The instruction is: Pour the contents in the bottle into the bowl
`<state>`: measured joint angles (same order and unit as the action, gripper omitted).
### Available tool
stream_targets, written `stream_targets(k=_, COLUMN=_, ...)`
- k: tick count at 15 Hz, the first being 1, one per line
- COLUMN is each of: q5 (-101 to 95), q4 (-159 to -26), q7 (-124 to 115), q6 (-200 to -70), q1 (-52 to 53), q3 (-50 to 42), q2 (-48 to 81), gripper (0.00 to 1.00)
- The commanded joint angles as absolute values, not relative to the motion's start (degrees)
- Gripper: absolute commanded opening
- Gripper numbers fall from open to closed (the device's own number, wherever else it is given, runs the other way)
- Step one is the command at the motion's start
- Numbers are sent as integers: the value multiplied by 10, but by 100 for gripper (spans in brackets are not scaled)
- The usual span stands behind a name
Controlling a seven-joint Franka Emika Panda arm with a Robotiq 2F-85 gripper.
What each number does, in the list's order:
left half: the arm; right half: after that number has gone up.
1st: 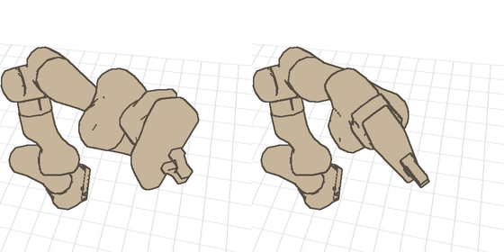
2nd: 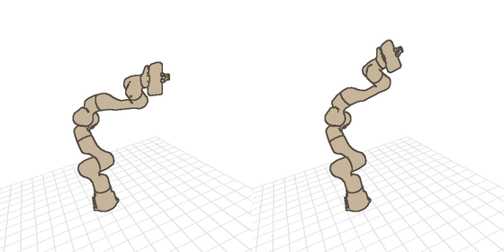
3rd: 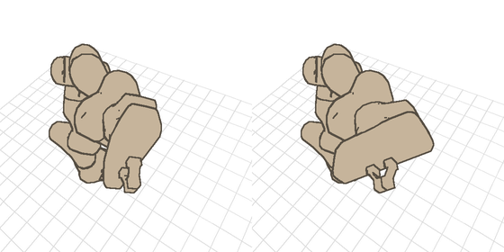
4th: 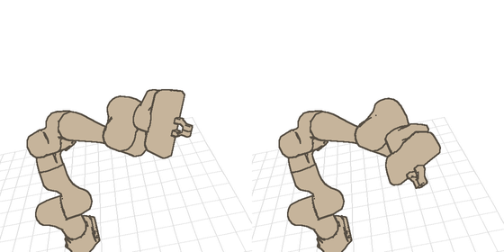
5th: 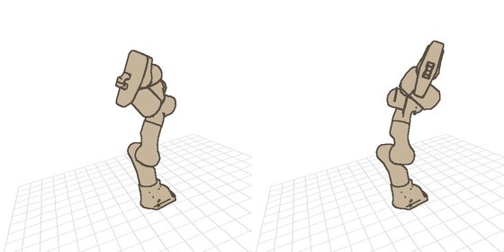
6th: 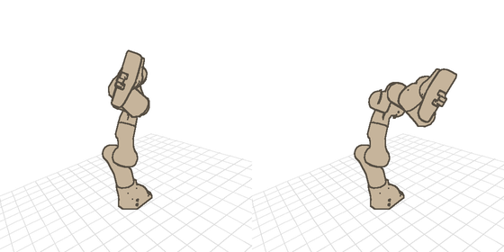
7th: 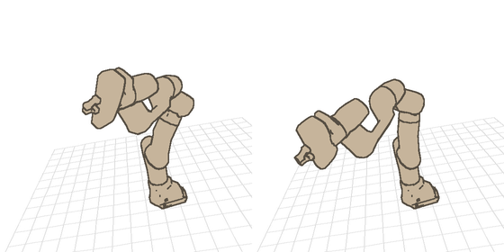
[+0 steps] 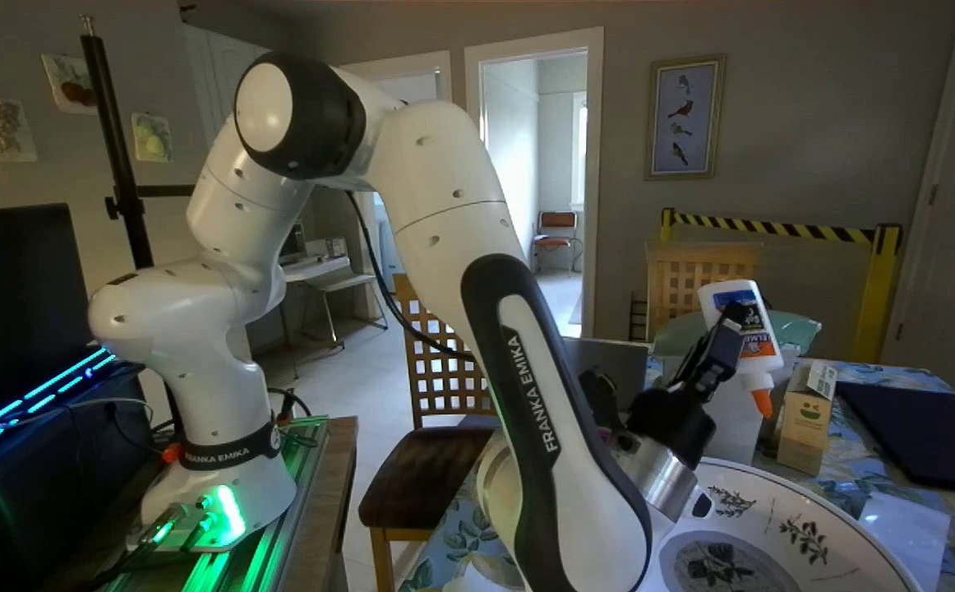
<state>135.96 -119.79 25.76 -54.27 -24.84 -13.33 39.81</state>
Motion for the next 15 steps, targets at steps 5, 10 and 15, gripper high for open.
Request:
stream_targets(k=5, q5=1374, q4=-1200, q7=252, q6=-545, q1=-241, q3=-140, q2=397, gripper=6)
stream_targets(k=10, q5=1330, q4=-1197, q7=329, q6=-542, q1=-211, q3=-175, q2=389, gripper=6)
stream_targets(k=15, q5=1223, q4=-1217, q7=510, q6=-548, q1=-149, q3=-216, q2=383, gripper=6)
